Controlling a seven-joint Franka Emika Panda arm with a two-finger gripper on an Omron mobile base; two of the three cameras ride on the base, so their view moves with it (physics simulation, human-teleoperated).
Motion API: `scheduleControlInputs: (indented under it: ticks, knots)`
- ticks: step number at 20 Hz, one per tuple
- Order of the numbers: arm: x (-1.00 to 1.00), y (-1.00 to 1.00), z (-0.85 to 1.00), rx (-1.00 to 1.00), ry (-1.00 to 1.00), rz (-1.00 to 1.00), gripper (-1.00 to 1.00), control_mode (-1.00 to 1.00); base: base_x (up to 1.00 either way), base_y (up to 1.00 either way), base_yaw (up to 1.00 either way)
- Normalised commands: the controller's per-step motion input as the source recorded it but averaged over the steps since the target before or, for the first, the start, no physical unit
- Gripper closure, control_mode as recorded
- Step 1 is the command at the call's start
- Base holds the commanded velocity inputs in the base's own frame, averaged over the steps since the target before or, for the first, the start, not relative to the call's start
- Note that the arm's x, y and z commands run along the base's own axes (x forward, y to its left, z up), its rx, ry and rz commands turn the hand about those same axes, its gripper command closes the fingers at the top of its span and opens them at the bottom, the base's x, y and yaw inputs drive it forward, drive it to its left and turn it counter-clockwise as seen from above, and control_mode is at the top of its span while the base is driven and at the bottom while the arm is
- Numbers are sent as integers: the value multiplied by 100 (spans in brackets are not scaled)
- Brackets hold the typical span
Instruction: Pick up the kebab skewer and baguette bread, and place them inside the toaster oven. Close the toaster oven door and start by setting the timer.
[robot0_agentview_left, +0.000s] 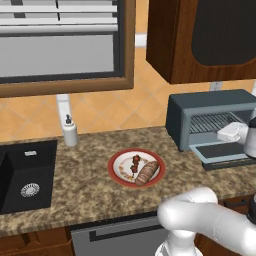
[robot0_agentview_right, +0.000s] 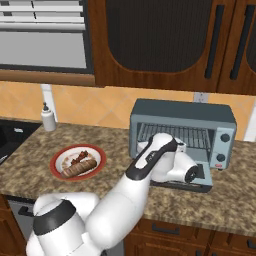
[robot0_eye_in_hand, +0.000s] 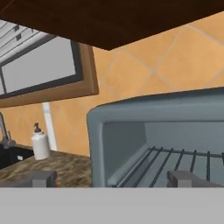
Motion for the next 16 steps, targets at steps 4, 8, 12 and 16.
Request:
scheduleControlInputs:
  ticks: [4,8,12,16]
  knots:
    - [46,-14,-22,0,0,0,-100,-100,0,0,0]
    - [45,-6,-29,0,0,0,-100,-100,0,0,0]
    - [40,-4,-43,0,0,0,-100,-100,0,0,0]
    - [26,-14,-47,0,0,0,-100,-100,0,0,0]
